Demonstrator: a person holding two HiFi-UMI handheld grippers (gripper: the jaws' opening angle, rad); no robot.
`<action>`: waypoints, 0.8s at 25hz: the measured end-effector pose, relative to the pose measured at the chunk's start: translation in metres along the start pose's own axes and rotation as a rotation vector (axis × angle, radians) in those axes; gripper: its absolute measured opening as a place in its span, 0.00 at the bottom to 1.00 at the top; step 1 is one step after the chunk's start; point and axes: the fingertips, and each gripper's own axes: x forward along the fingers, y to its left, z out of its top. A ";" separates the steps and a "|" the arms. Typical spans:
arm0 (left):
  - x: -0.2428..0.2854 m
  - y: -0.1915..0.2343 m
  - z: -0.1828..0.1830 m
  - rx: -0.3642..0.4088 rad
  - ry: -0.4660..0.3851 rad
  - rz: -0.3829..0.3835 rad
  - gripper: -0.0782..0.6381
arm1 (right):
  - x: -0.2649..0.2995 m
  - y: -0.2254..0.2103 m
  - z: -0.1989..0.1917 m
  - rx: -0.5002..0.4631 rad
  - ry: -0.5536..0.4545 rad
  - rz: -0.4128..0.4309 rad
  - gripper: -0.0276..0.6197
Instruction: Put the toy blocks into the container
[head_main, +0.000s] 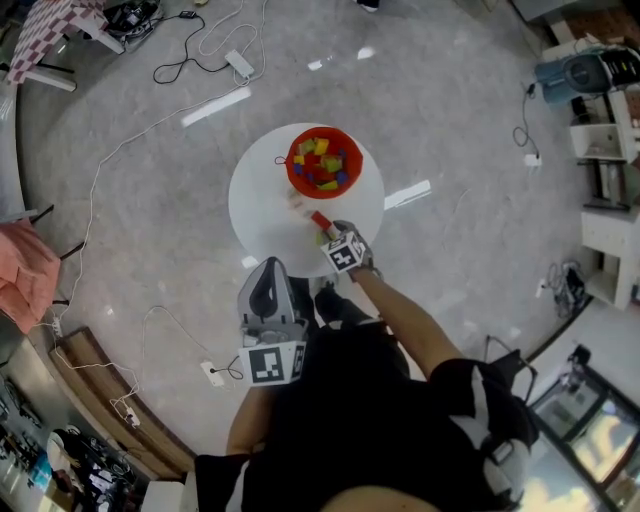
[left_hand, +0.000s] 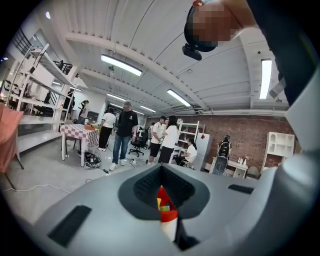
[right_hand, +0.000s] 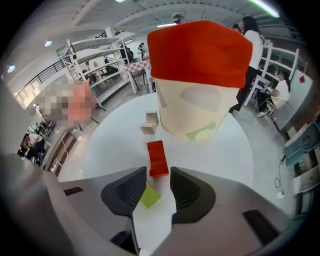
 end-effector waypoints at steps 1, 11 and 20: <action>0.000 0.001 0.000 -0.009 0.001 0.004 0.10 | 0.003 0.000 0.000 -0.001 0.004 0.001 0.24; 0.002 0.005 -0.006 -0.012 0.025 0.007 0.10 | 0.023 -0.002 -0.007 -0.005 0.060 -0.012 0.24; 0.002 0.010 -0.001 -0.017 -0.007 0.011 0.10 | 0.008 0.000 0.003 -0.014 0.017 -0.005 0.24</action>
